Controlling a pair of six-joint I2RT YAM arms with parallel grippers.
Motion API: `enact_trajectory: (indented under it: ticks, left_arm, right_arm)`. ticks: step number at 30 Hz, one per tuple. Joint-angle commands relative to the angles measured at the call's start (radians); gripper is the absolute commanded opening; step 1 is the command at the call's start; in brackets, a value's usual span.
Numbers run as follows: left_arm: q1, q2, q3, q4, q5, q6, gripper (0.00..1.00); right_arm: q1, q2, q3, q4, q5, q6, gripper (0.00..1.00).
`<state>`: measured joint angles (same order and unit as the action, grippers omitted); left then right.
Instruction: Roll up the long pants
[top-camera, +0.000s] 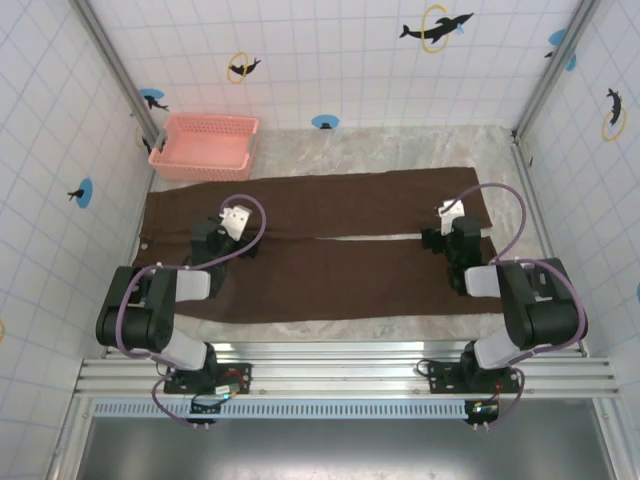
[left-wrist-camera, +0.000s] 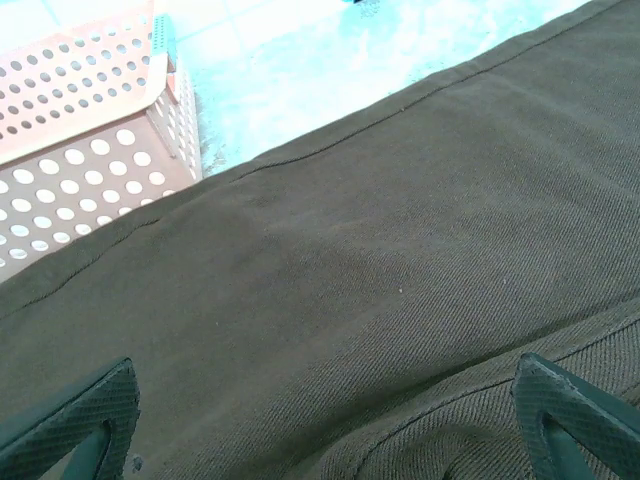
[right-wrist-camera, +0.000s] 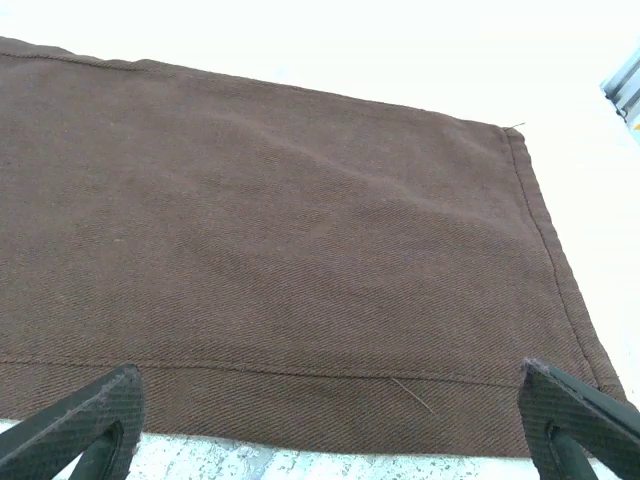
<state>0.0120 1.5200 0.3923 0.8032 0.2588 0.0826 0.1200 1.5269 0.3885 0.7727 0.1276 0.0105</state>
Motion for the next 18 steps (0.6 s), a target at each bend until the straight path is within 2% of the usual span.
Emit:
enact_trajectory:
  ticks: [1, 2, 4, 5, 7, 10, 15, 16, 18]
  left_arm:
    - [-0.007, -0.005, 0.0, 0.042, 0.0, 0.023, 0.97]
    - [-0.007, -0.006, 0.001, 0.04, -0.001, 0.023, 0.97]
    - [-0.007, -0.005, -0.001, 0.042, 0.0, 0.023, 0.98]
    - [-0.006, -0.006, -0.001, 0.041, 0.0, 0.023, 0.97]
    - [-0.006, -0.005, 0.001, 0.04, -0.001, 0.023, 0.97]
    - [-0.006, -0.005, 0.001, 0.04, -0.002, 0.024, 0.98]
    - [-0.006, -0.011, 0.003, 0.038, -0.006, 0.02, 0.98]
    - [-0.007, -0.032, 0.022, -0.017, -0.007, 0.023, 0.97]
    - [-0.008, -0.115, 0.135, -0.289, -0.005, 0.025, 0.98]
  right_arm:
    - [-0.001, -0.014, 0.023, 0.039, -0.004, 0.002, 0.99]
    - [0.001, -0.047, 0.045, -0.027, -0.021, -0.009, 0.99]
    - [0.02, -0.131, 0.207, -0.419, -0.051, -0.034, 0.98]
    - [0.04, -0.145, 0.303, -0.6, -0.061, -0.05, 0.95]
    - [0.116, -0.167, 0.404, -0.801, -0.054, -0.123, 0.94]
    - [0.262, -0.235, 0.414, -0.913, 0.057, -0.179, 0.96]
    - [0.391, -0.292, 0.376, -1.057, 0.048, -0.137, 0.95]
    - [0.422, -0.296, 0.375, -1.088, 0.055, -0.135, 0.94]
    - [0.499, -0.297, 0.392, -1.18, 0.048, -0.134, 0.94]
